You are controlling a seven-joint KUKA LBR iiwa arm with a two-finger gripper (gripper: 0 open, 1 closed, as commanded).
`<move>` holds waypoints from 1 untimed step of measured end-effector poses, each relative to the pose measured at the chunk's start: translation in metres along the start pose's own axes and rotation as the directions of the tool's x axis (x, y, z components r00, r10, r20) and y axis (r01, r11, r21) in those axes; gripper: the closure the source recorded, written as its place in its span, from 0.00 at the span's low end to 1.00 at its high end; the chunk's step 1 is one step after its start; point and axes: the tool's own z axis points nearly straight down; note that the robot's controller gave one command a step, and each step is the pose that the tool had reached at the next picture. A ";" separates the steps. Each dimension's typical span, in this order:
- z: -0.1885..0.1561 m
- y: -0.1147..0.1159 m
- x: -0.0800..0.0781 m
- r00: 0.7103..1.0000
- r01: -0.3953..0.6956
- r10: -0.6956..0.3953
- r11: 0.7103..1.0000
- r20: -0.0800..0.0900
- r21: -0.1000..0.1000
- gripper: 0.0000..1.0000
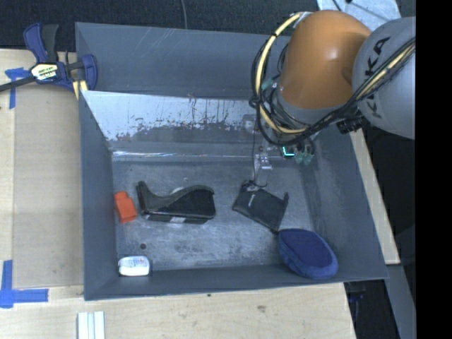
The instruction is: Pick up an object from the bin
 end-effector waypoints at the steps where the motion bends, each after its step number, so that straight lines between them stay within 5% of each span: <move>1: 0.144 -0.076 0.034 0.937 0.349 -0.349 0.937 0.003 0.001 0.00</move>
Offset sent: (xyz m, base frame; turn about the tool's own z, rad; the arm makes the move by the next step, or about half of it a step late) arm -0.0340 -0.0740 -0.1423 -0.3591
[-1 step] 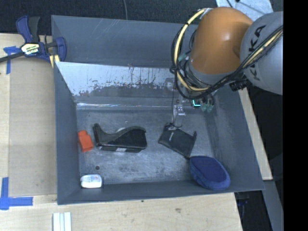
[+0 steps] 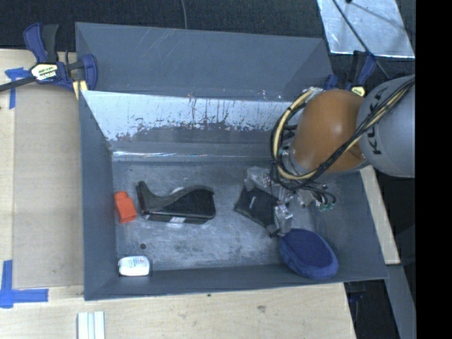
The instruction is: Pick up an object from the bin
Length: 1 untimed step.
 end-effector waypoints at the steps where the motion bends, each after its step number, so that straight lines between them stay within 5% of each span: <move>1: -0.003 0.000 -0.002 1.000 0.000 0.000 1.000 0.006 0.001 1.00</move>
Offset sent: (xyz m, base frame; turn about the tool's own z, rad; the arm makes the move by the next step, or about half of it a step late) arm 0.0000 0.0000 0.0000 0.0000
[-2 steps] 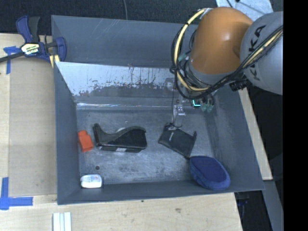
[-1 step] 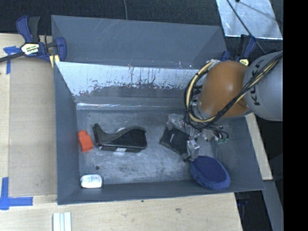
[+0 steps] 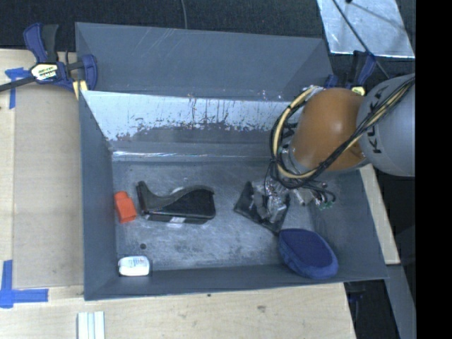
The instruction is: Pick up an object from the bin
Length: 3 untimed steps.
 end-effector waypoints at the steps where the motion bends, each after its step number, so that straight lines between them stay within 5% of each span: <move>1: -0.045 0.008 0.029 1.000 0.018 -0.018 1.000 -0.004 -0.001 1.00; 2: -0.042 0.008 0.029 1.000 0.018 -0.018 1.000 -0.006 -0.002 0.00; 3: 0.003 0.013 -0.004 0.998 0.068 -0.068 0.998 -0.001 -0.001 0.00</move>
Offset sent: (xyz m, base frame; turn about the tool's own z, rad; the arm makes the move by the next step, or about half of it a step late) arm -0.0303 -0.0024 0.0416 -0.0213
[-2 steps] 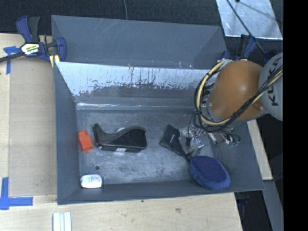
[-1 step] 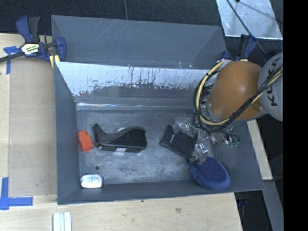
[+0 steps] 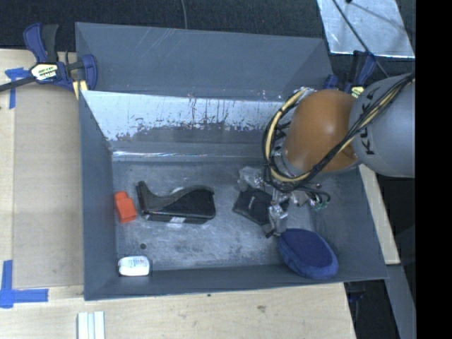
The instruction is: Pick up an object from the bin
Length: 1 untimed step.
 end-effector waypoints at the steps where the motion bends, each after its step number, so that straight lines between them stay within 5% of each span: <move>1: -0.003 -0.001 0.000 1.000 -0.002 0.002 1.000 0.003 0.001 1.00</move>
Offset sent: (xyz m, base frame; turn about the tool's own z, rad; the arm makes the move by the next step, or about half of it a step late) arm 0.0000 0.0000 0.0000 0.0000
